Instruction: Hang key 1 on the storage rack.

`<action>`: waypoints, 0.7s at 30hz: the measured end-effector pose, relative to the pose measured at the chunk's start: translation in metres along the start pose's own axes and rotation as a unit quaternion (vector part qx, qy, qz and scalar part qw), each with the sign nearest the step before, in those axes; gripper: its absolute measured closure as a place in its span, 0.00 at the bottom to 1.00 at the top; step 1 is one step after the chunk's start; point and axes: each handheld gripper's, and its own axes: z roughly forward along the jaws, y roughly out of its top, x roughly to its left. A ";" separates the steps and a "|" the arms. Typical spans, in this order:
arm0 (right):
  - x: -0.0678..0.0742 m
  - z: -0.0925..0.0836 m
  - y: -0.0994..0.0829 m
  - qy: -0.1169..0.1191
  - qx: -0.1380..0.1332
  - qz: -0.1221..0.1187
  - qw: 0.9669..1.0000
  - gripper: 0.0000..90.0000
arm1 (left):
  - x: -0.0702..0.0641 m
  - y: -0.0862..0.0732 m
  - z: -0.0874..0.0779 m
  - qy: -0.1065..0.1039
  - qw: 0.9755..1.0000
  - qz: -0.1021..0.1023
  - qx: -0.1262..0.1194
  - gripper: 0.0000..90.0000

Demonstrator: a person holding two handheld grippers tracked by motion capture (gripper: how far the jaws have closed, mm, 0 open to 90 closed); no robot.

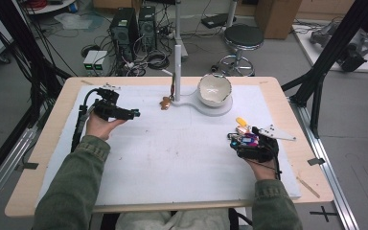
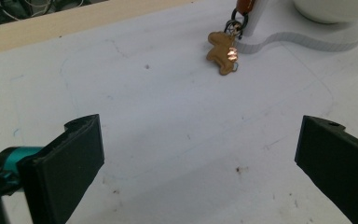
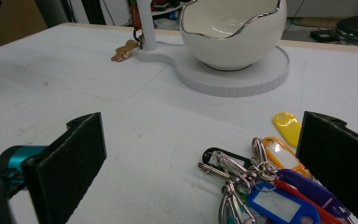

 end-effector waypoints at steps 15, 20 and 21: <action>0.000 0.001 0.000 -0.001 0.002 -0.001 1.000 0.01 | 0.008 -0.034 -0.020 0.012 1.000 -0.009 -0.019 0.02; 0.000 0.001 0.000 -0.001 0.003 -0.003 1.000 0.01 | 0.015 -0.047 -0.025 0.025 0.999 -0.011 -0.033 0.02; 0.000 0.001 0.000 -0.002 0.003 -0.004 1.000 0.01 | 0.016 -0.050 -0.027 0.027 0.999 -0.012 -0.035 0.02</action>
